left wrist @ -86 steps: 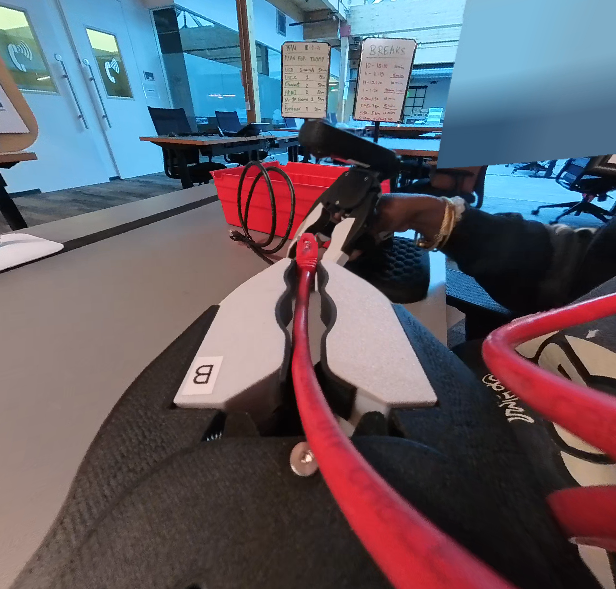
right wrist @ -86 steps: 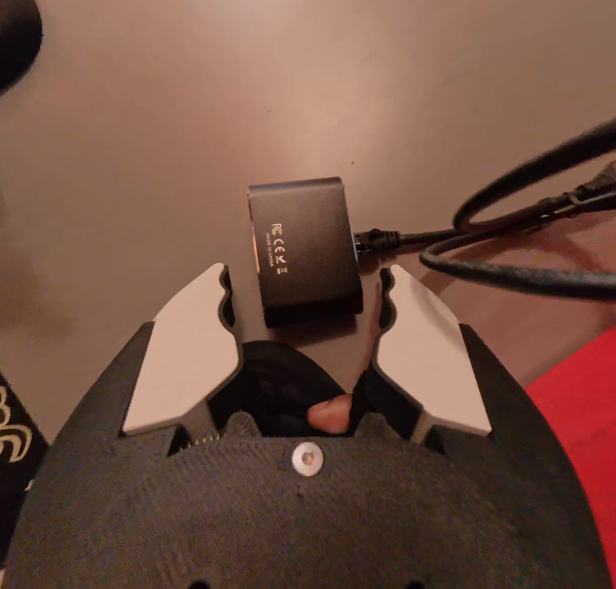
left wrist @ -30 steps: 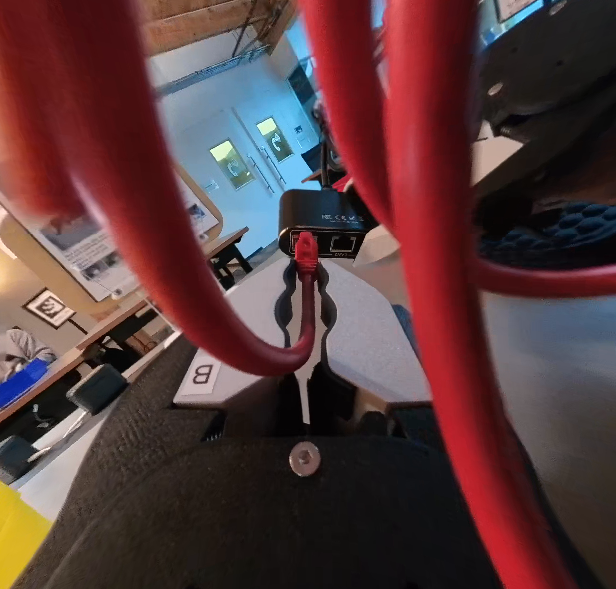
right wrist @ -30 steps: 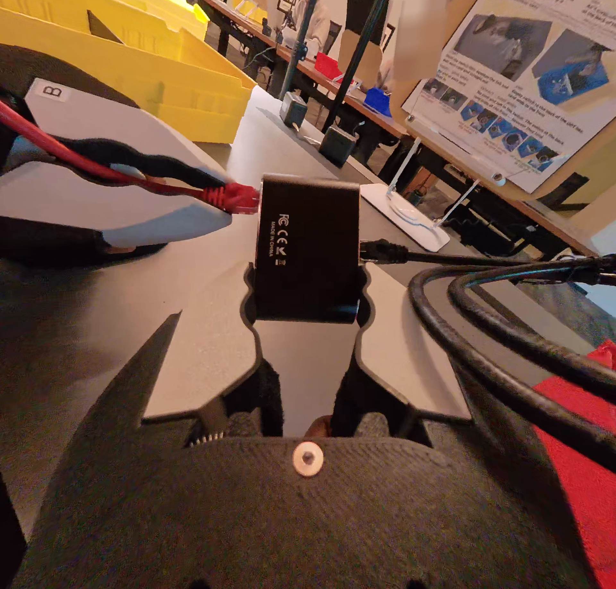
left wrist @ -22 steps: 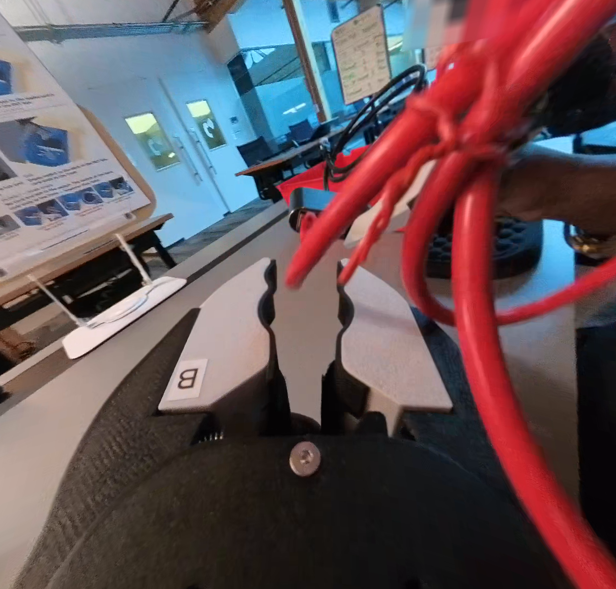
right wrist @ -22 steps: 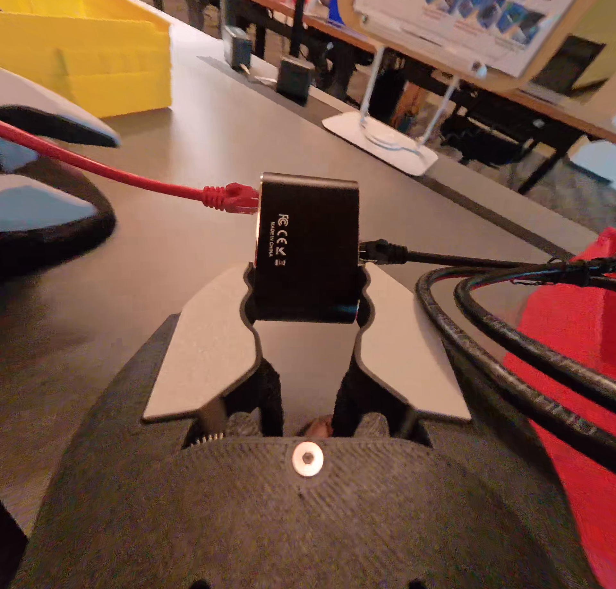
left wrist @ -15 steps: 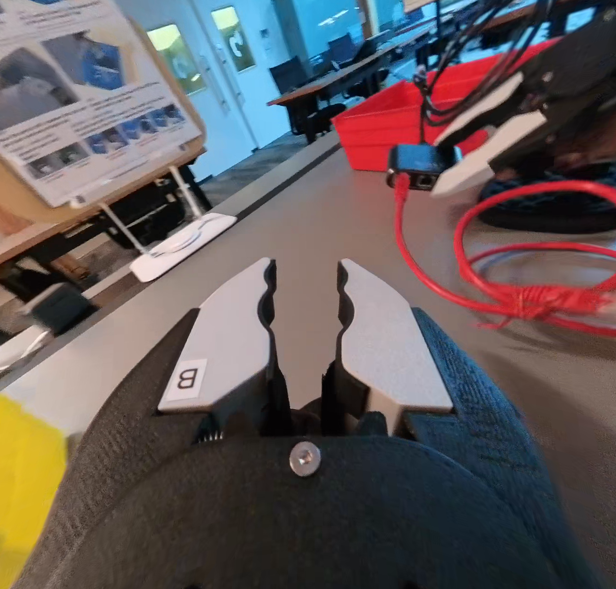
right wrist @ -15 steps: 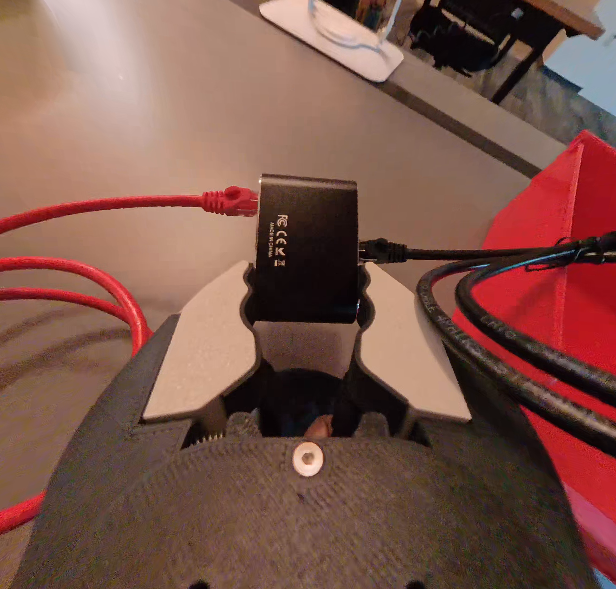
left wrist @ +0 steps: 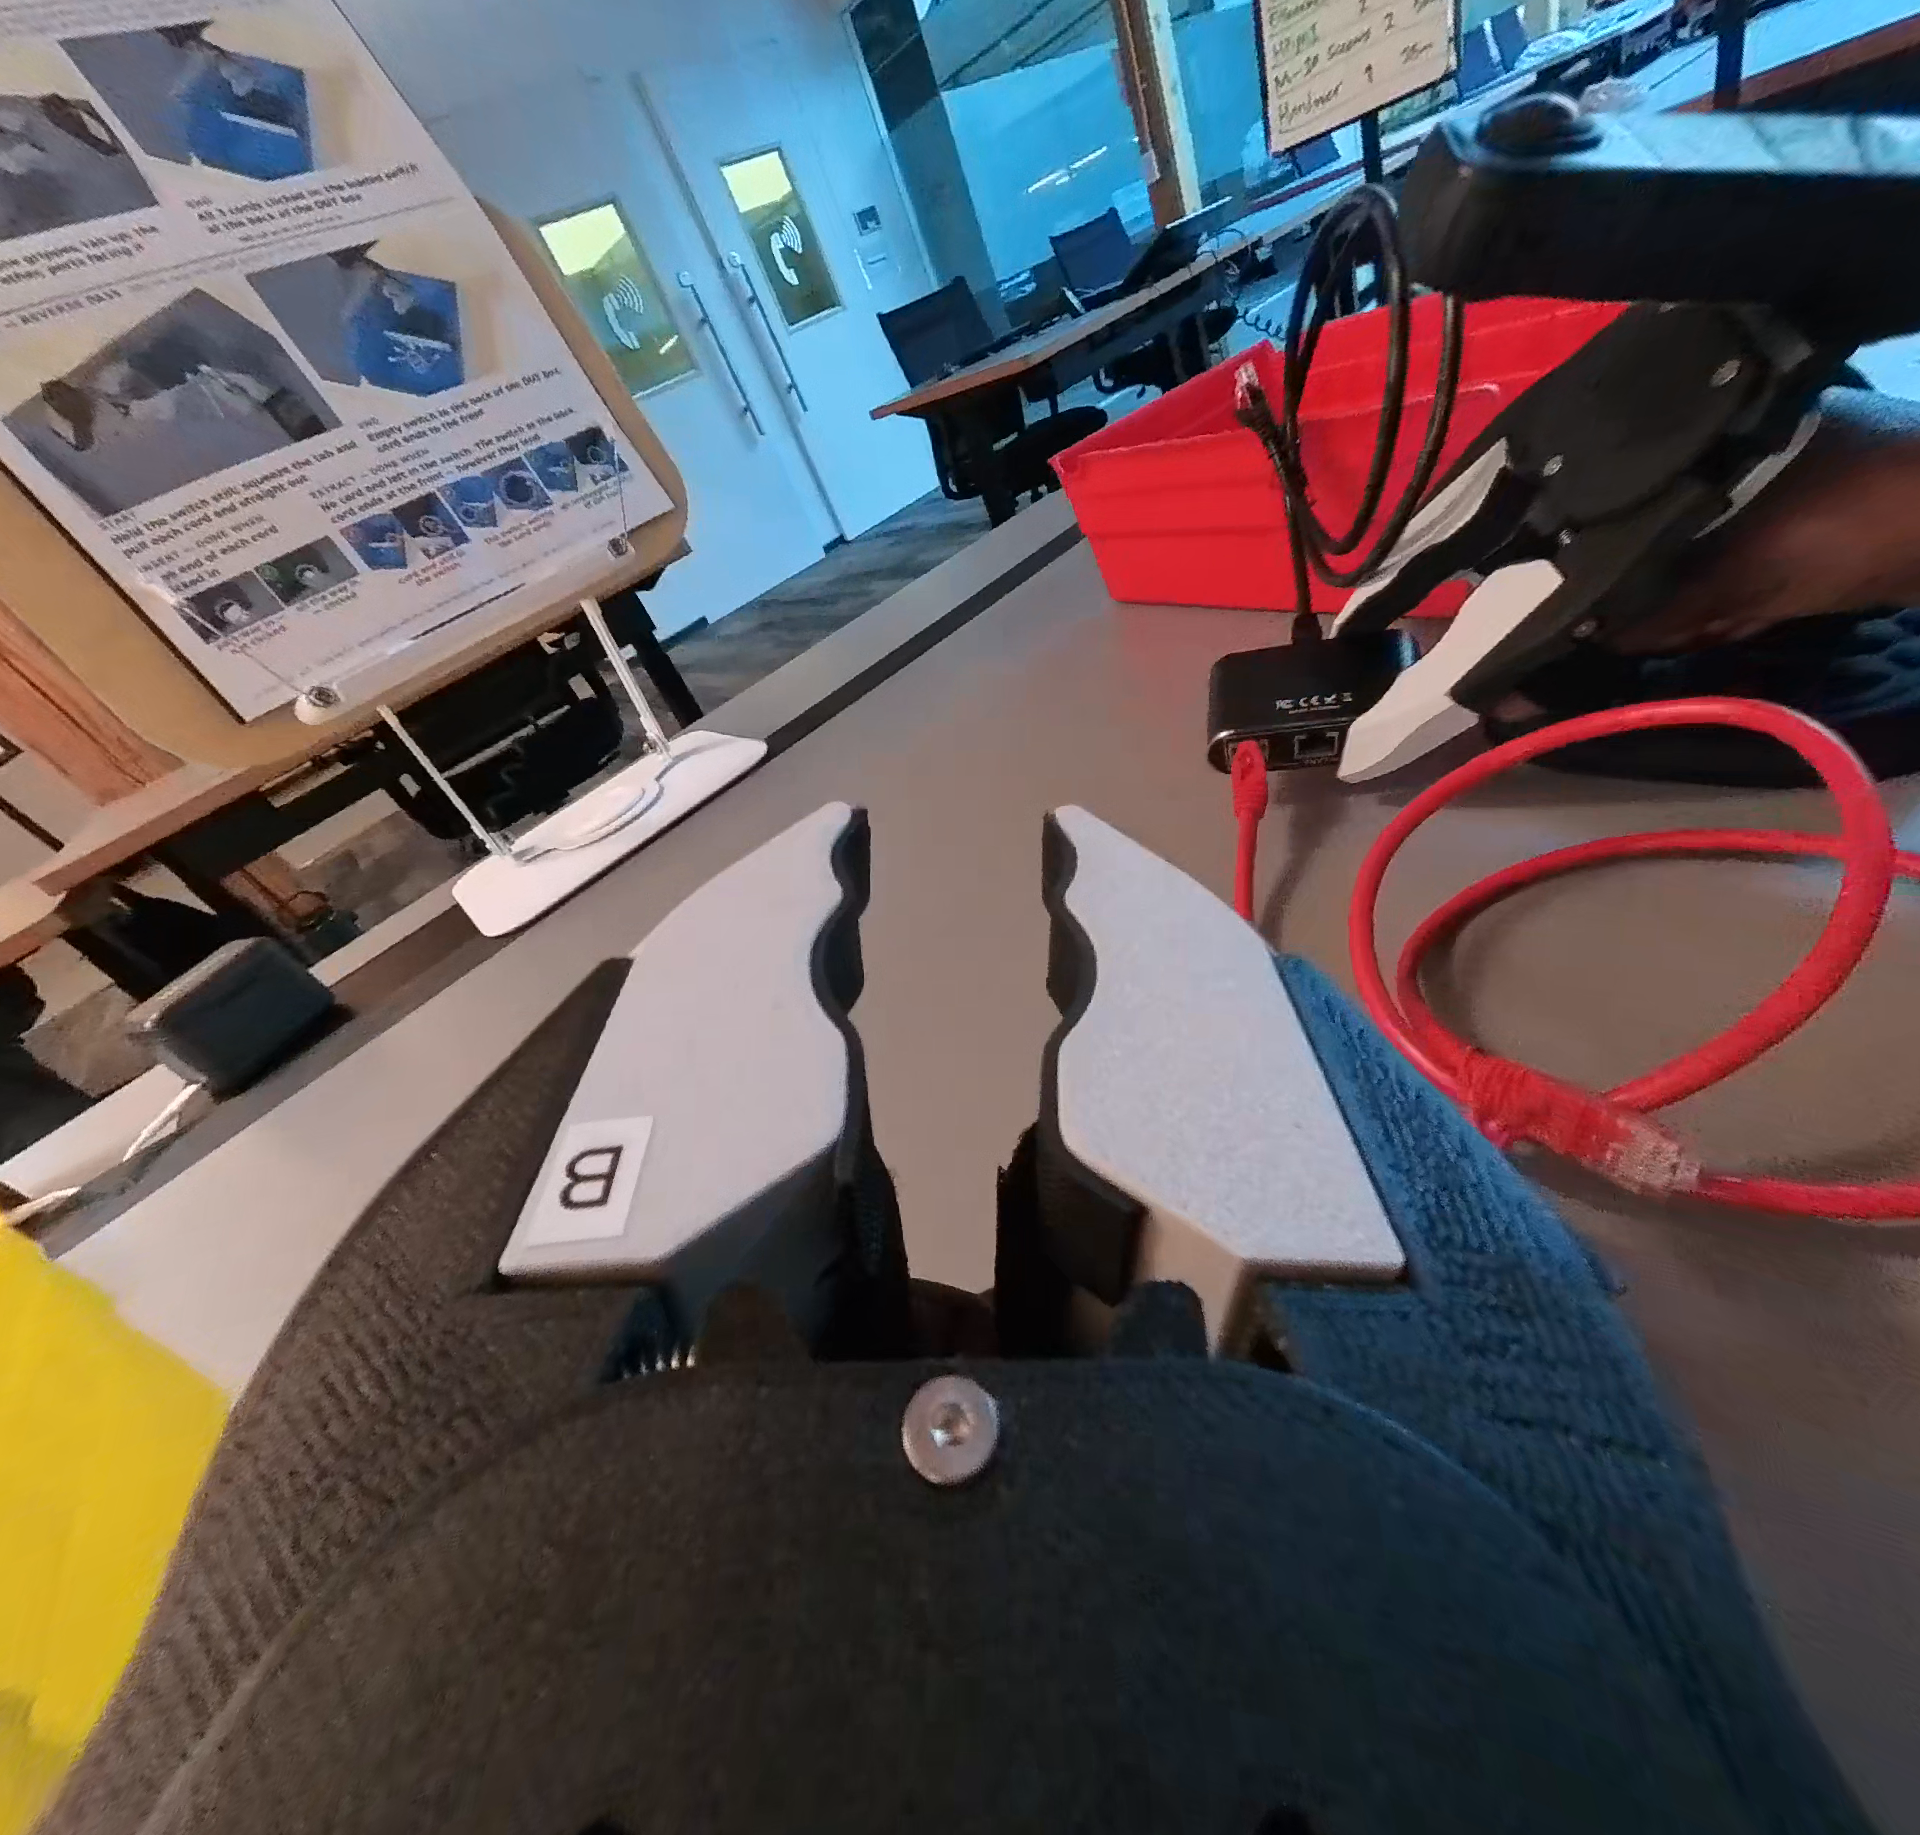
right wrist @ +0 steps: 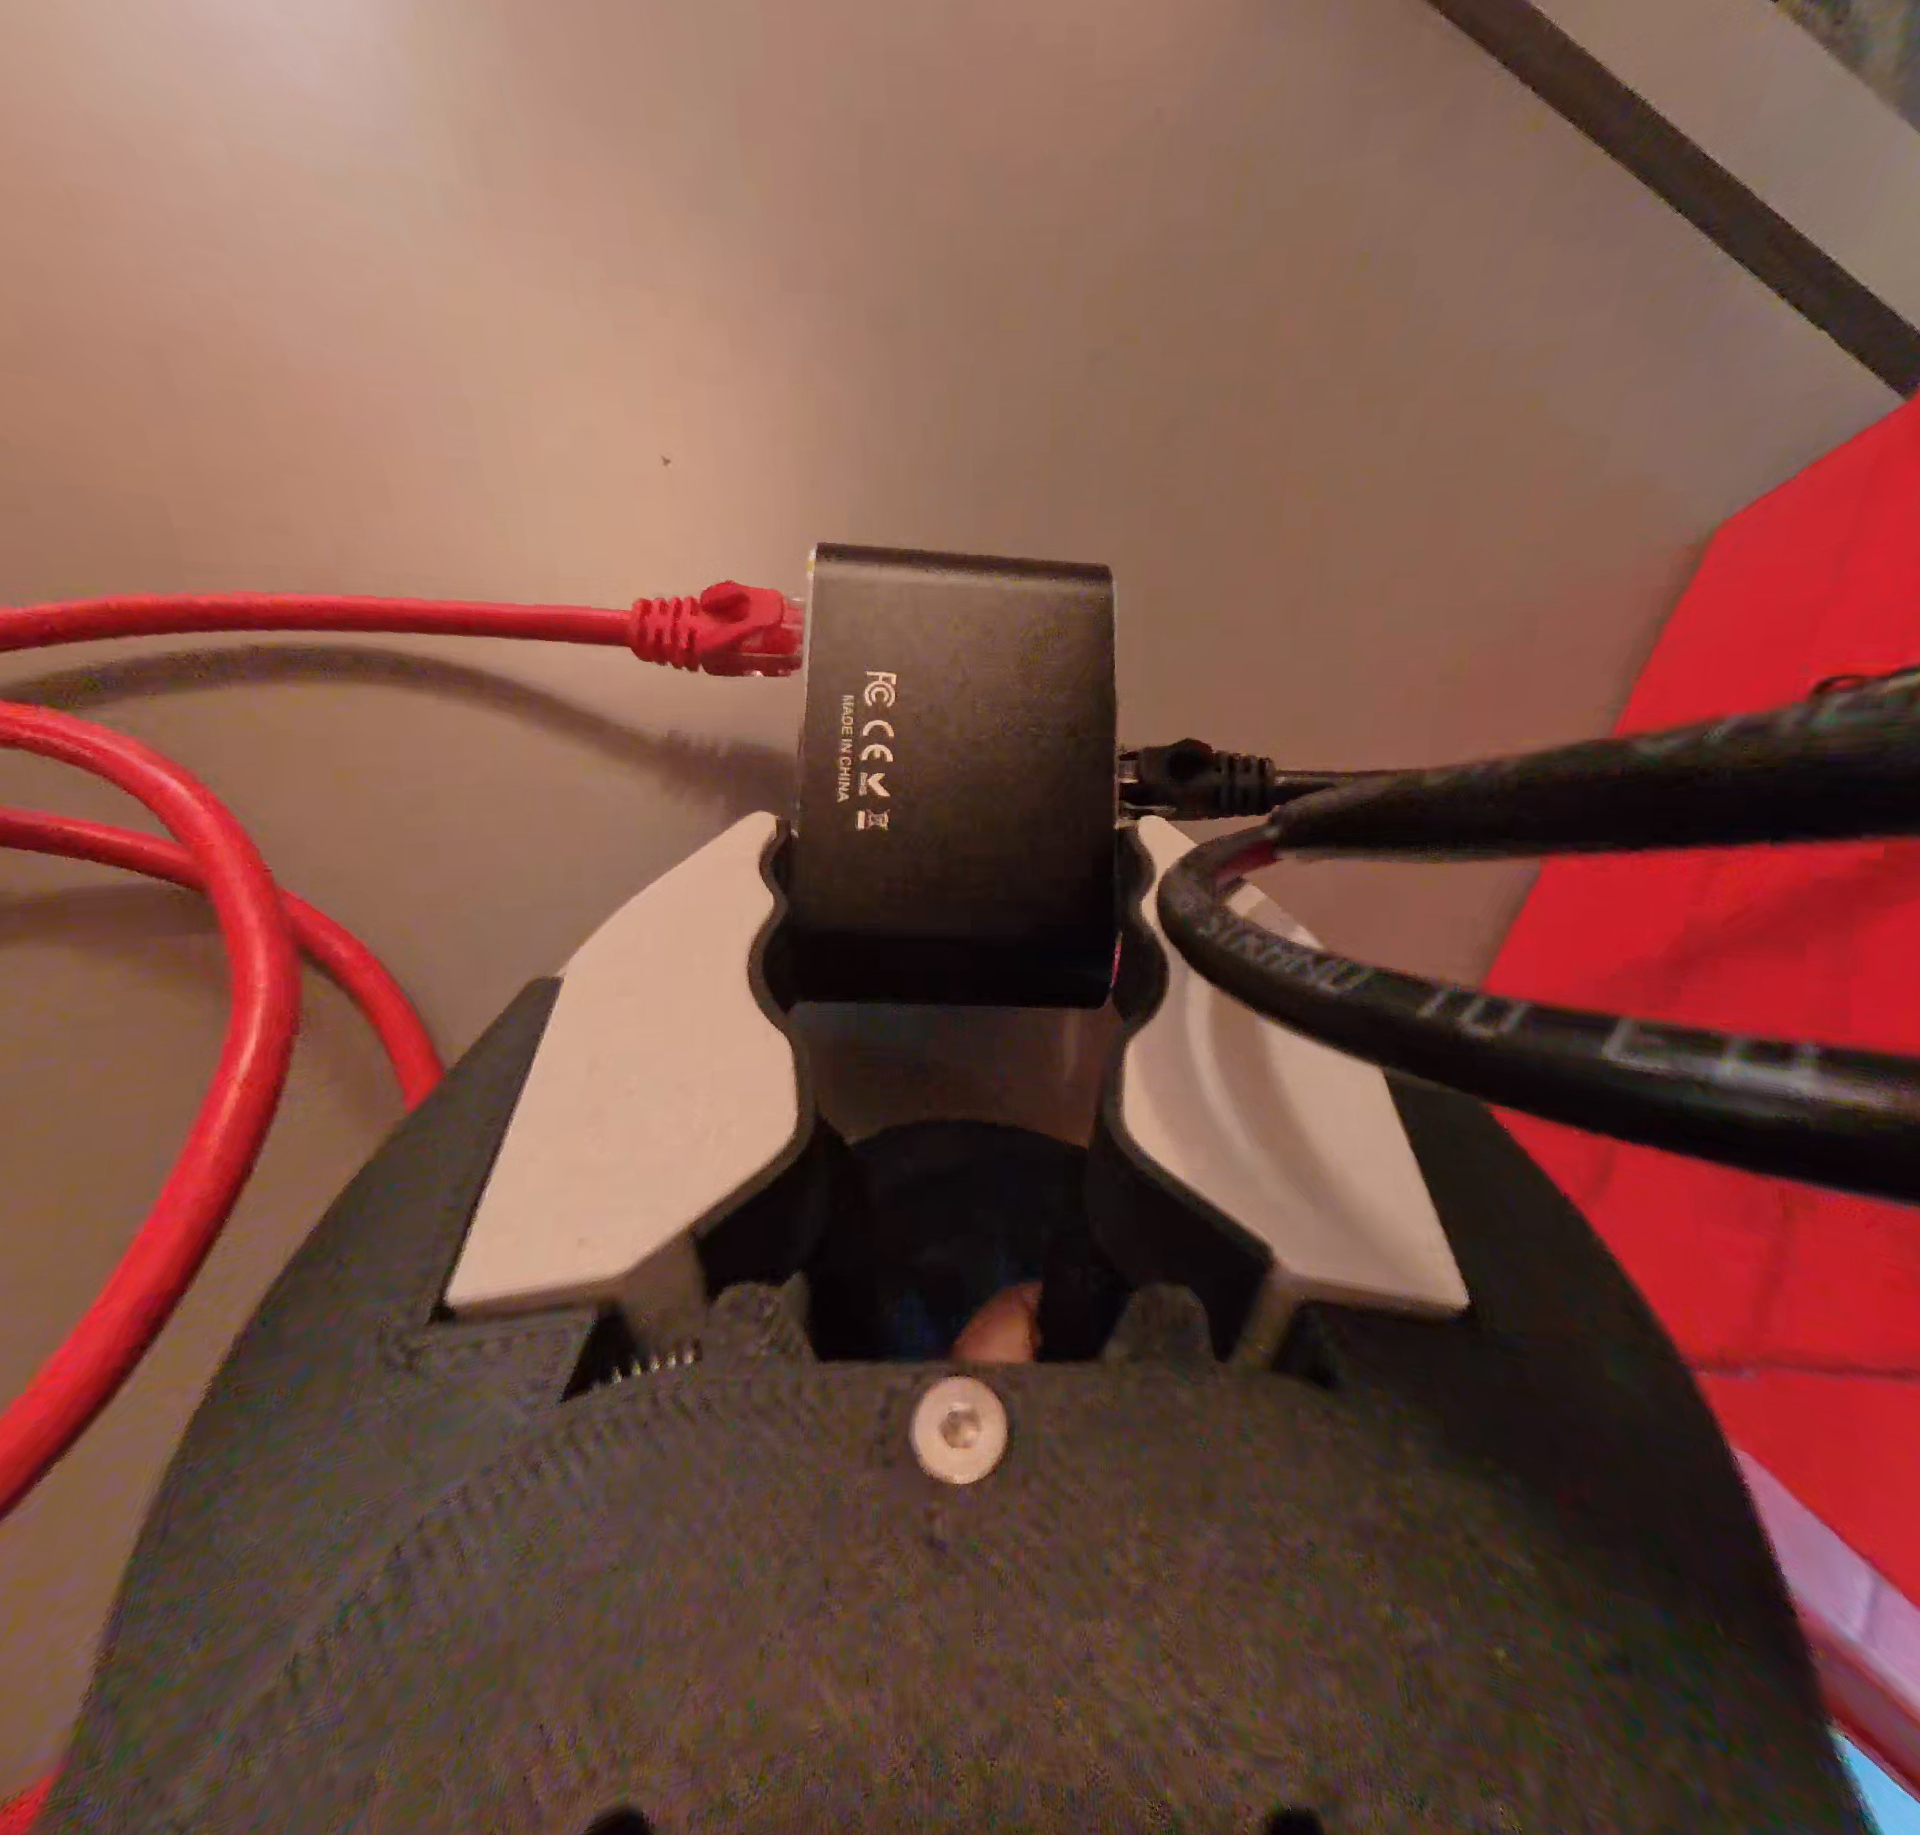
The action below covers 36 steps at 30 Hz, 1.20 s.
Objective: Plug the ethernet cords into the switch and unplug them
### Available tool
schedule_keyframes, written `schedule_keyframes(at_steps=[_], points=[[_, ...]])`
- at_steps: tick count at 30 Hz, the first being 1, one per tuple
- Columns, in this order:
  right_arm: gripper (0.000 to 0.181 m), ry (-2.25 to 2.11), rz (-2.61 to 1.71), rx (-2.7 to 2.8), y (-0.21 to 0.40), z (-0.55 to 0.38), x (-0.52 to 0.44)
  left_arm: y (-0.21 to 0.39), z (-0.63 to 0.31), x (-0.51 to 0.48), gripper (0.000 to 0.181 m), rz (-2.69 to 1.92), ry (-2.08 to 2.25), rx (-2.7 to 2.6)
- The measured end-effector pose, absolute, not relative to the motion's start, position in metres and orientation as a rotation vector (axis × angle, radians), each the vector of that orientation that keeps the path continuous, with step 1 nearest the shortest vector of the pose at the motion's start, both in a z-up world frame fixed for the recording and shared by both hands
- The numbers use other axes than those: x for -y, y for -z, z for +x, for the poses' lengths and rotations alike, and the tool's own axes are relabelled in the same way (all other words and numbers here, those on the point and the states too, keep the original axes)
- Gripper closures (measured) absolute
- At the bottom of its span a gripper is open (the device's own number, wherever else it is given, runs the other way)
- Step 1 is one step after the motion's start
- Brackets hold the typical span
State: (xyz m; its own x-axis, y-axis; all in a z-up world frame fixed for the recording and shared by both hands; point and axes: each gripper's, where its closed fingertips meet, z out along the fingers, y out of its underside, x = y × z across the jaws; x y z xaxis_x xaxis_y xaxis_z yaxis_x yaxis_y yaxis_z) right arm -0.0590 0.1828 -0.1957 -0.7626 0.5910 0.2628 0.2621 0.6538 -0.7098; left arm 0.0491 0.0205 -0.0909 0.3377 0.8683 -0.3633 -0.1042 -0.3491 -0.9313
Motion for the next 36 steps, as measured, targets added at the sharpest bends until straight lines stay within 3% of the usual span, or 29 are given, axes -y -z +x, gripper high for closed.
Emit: schedule_keyframes(at_steps=[12, 22, 26, 30, 32, 36], points=[[0.127, -0.973, -0.675, 2.431, 0.195, -0.055, -0.181, 0.097, 0.046, -0.012, 0.148, -1.477, -1.032, 0.787], [0.130, -1.515, -0.553, 2.299, 0.144, -0.034, -0.172, 0.093, 0.045, 0.000, 0.148, -1.335, -0.898, 0.845], [0.130, -1.962, -0.323, 2.189, 0.104, 0.000, -0.151, 0.095, 0.044, -0.001, 0.148, -1.341, -0.885, 0.843], [0.115, -2.606, -0.048, 1.944, 0.052, 0.053, -0.142, 0.086, 0.049, -0.007, 0.148, -1.306, -0.878, 0.781], [0.095, -2.839, 0.022, 1.744, 0.030, 0.066, -0.145, 0.073, 0.056, -0.018, 0.148, -1.201, -0.836, 0.720], [0.083, -2.823, 0.207, 1.692, 0.020, 0.087, -0.136, 0.042, 0.073, -0.056, 0.143, -0.927, -0.622, 0.562]])
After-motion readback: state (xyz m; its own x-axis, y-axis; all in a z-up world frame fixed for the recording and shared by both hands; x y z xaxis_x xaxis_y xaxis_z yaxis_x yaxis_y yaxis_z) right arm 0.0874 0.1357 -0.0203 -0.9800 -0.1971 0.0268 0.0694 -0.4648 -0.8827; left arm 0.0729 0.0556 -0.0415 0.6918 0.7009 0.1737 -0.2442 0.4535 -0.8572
